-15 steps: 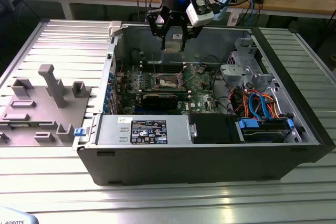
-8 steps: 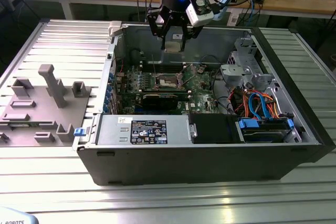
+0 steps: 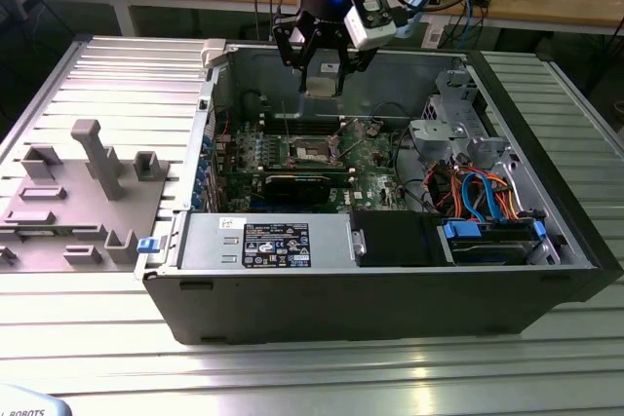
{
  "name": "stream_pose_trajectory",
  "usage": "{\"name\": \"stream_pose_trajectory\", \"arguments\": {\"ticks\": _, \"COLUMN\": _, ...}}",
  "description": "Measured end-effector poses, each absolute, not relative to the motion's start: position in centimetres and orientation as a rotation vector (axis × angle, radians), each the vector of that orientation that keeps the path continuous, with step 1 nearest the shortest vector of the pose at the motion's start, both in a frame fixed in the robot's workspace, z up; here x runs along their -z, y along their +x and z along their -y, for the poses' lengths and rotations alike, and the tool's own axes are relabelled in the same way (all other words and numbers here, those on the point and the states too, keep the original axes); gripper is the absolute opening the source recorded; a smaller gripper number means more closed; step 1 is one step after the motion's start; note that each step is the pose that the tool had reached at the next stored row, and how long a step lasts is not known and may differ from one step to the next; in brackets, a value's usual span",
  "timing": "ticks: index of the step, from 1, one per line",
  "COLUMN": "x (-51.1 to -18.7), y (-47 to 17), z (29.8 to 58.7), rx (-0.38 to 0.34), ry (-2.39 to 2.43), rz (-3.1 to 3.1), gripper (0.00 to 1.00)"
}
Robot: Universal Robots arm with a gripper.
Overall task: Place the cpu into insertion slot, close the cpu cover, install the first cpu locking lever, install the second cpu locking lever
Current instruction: 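Place the cpu into insertion slot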
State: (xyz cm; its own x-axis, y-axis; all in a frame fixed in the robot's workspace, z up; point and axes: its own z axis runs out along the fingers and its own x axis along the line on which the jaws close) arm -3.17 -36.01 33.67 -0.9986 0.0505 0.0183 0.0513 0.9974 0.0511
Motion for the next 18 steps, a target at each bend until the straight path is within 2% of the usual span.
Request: {"name": "stream_pose_trajectory", "arguments": {"ticks": 18, "x": -33.67, "y": -3.17, "z": 36.01, "rx": 0.081, "ry": -0.13, "rz": 3.122, "gripper": 0.54}}
